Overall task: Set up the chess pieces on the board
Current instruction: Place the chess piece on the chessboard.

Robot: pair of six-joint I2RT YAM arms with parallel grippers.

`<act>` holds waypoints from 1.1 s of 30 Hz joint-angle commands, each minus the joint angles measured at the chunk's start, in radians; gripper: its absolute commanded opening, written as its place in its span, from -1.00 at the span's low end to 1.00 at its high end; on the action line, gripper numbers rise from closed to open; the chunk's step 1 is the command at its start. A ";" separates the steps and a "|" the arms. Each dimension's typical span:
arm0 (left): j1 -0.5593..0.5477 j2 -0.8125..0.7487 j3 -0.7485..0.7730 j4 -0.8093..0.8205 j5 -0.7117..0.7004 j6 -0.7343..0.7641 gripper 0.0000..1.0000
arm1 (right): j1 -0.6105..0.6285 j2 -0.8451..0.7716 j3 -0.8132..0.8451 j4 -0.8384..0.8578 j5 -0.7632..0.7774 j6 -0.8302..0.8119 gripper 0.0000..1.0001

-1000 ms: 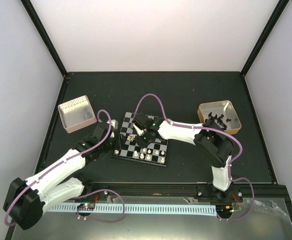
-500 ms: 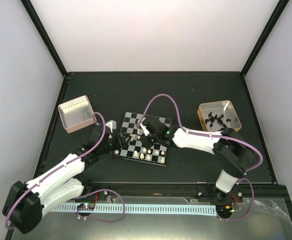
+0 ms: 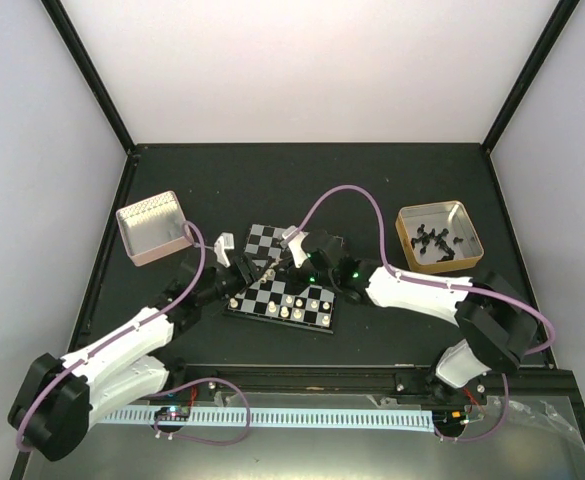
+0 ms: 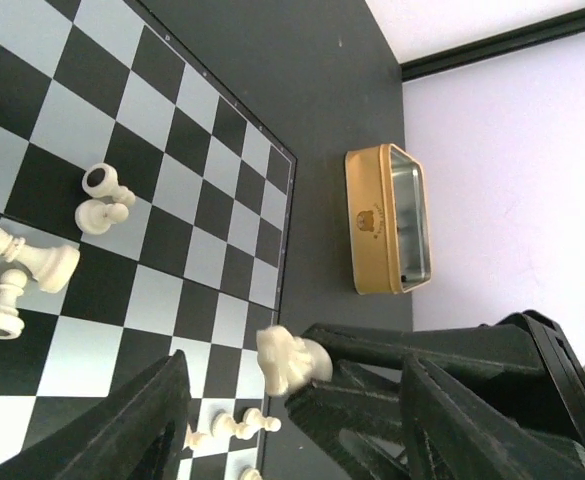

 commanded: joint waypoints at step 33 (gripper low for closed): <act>-0.012 0.026 0.065 -0.041 0.003 0.145 -0.97 | -0.005 -0.181 -0.100 0.045 0.283 0.180 0.10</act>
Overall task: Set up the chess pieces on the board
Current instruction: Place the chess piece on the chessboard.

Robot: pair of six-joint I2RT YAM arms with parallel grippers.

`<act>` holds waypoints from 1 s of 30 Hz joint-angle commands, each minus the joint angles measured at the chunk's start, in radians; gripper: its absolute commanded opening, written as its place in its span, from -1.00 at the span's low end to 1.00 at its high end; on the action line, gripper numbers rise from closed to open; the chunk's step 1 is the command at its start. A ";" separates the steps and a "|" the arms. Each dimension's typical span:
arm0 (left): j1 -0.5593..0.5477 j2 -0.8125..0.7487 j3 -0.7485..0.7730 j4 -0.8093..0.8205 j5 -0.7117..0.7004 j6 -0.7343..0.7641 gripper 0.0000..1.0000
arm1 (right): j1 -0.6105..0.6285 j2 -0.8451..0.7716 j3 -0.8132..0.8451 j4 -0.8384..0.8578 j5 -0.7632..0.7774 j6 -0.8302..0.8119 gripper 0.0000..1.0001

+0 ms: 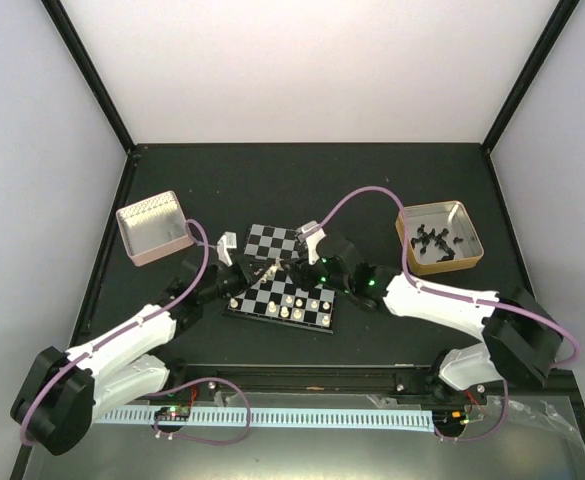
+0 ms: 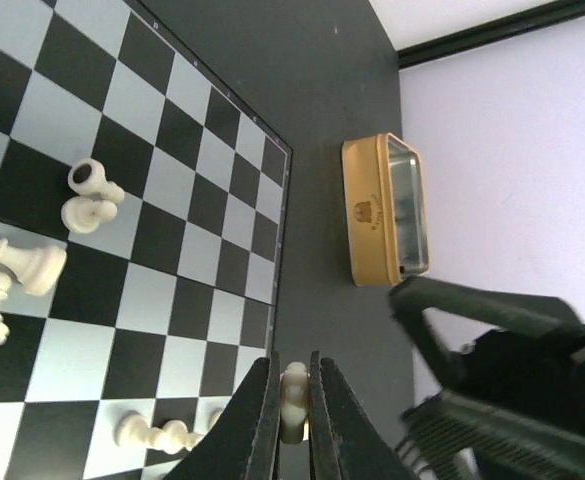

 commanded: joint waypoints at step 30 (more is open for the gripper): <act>-0.722 0.439 0.400 -0.383 -0.708 0.646 -0.97 | -0.302 -0.058 -0.134 -0.110 0.159 0.388 0.13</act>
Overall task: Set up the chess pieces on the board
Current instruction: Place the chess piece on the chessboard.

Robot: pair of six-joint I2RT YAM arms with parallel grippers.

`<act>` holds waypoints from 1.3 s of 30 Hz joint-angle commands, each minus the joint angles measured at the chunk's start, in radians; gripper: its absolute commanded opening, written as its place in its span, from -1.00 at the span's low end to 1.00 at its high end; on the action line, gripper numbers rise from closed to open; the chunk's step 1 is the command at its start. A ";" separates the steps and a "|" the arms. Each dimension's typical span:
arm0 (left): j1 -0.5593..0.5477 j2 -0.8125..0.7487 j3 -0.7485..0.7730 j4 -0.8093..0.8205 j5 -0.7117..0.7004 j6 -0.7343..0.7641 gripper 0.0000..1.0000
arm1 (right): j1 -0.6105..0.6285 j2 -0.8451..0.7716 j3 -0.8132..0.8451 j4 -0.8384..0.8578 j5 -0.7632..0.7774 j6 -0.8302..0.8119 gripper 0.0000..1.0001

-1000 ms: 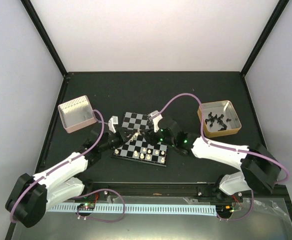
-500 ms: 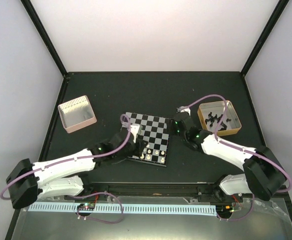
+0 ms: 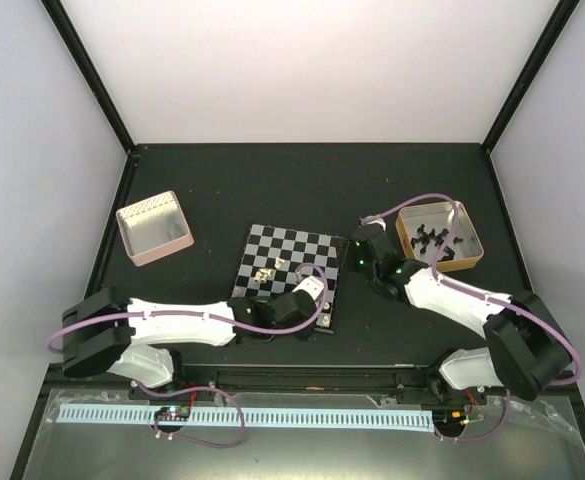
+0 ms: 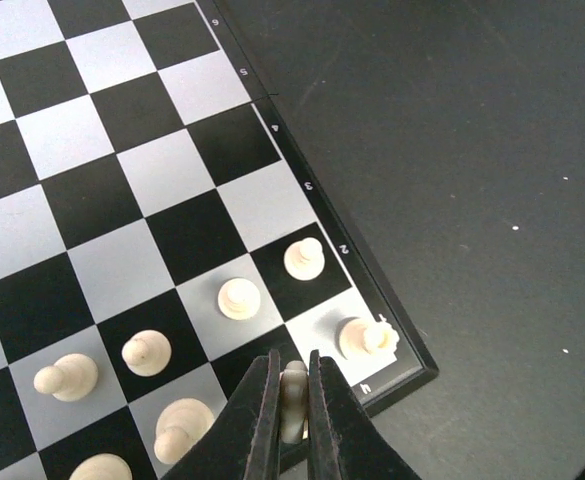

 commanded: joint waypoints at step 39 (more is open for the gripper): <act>-0.008 0.099 0.024 0.054 -0.031 0.121 -0.57 | -0.021 0.042 0.001 0.031 -0.066 0.001 0.13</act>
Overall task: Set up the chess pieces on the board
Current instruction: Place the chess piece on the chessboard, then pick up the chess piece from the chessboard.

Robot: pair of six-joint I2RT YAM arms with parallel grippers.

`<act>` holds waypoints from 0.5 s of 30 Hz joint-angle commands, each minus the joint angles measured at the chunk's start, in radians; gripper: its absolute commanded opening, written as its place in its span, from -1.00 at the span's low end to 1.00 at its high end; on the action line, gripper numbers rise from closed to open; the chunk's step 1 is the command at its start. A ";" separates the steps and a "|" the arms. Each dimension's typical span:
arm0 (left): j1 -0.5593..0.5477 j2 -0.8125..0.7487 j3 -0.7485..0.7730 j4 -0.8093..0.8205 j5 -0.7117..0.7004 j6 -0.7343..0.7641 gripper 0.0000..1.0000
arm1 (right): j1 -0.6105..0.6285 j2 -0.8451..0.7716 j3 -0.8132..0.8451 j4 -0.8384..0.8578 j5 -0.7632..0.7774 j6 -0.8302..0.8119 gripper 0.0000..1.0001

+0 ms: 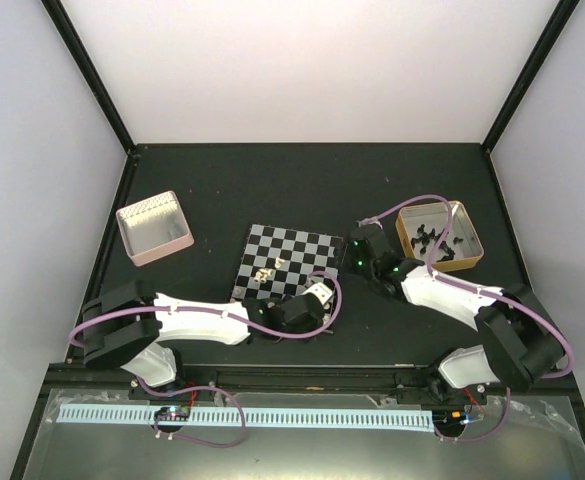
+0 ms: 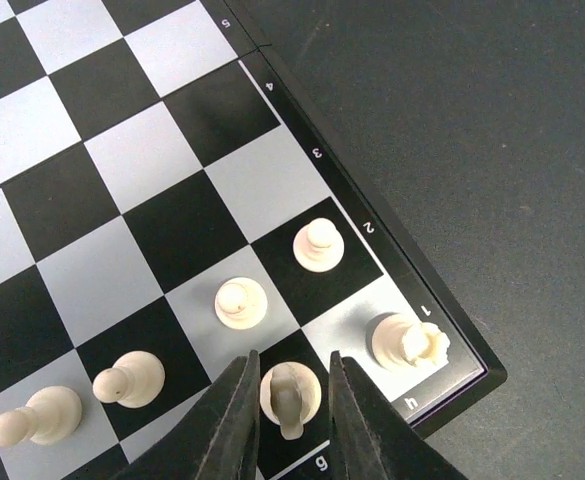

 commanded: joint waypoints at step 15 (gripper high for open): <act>0.058 -0.313 0.062 -0.157 -0.227 -0.070 0.02 | -0.004 -0.007 0.039 0.018 -0.089 -0.071 0.14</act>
